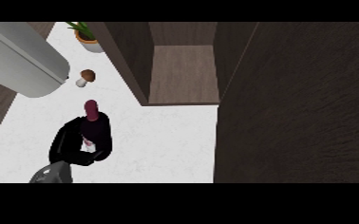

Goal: Pick up the wine, place it into the cabinet and close the cabinet

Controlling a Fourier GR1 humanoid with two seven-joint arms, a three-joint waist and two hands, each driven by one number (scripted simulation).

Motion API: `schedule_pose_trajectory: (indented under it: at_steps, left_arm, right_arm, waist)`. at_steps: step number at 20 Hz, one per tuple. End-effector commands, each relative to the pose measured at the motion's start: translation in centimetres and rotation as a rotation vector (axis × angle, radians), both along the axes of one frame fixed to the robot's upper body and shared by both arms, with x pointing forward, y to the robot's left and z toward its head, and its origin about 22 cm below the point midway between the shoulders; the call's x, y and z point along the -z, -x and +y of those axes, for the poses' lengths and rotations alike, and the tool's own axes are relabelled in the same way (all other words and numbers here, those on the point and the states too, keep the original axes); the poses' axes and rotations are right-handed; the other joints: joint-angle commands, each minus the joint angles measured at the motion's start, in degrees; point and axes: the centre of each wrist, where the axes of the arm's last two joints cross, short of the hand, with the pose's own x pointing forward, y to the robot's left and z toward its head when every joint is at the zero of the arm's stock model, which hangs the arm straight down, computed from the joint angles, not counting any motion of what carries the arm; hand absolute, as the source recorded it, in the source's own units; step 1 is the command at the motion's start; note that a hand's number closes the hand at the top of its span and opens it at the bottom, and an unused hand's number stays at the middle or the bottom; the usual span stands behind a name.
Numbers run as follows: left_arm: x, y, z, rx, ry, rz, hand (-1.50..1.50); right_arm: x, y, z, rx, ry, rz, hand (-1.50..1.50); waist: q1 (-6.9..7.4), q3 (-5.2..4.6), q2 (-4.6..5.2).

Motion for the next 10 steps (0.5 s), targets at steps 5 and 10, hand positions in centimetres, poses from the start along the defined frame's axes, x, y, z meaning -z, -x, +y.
schedule_pose_trajectory:
  at_steps: [5, 10]
  left_arm:
    - [0.9, 1.4, -5.2, -0.064, -0.21, -0.178, 1.5]
    - [-1.2, 0.3, -6.8, -0.058, -0.351, -0.152, 1.5]
  right_arm:
    - [-2.0, 2.1, -0.7, 0.018, -0.011, -0.04, -1.5]
    - [-1.8, 2.6, 0.2, 0.021, 0.003, -0.037, -1.5]
  waist:
    - [0.66, 0.03, -0.03]
    - [0.83, 0.06, -0.11]
